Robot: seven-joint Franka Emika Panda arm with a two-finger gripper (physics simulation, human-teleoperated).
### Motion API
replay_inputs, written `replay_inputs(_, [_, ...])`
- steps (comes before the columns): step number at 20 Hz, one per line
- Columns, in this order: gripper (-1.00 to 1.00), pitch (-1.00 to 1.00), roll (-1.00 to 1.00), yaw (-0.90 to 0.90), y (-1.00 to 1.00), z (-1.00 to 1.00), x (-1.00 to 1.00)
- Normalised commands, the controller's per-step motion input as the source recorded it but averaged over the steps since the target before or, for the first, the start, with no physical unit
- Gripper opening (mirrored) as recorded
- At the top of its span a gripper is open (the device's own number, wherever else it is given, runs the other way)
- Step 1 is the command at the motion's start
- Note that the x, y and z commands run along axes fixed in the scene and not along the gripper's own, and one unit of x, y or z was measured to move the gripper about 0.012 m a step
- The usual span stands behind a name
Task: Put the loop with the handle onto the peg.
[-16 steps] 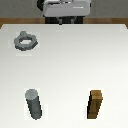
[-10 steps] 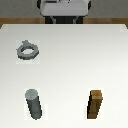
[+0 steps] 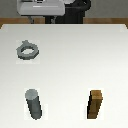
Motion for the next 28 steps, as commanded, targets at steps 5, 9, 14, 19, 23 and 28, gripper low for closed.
replay_inputs(5, [1.0, 0.0, 0.0, 0.03, -1.0, 0.0, 0.0])
replay_inputs(9, [1.0, 0.0, 0.0, 0.11, 0.0, 0.0, 0.0])
replay_inputs(14, [1.0, 0.0, 0.0, 0.03, 0.0, 0.0, 0.0])
replay_inputs(19, [1.0, 0.0, 0.0, 0.0, 0.0, -0.2, -0.2])
replay_inputs(23, [1.0, 0.0, 0.0, 0.0, 0.0, -0.12, -0.75])
replay_inputs(28, [1.0, 0.0, 0.0, 0.0, -0.6, -1.0, 0.0])
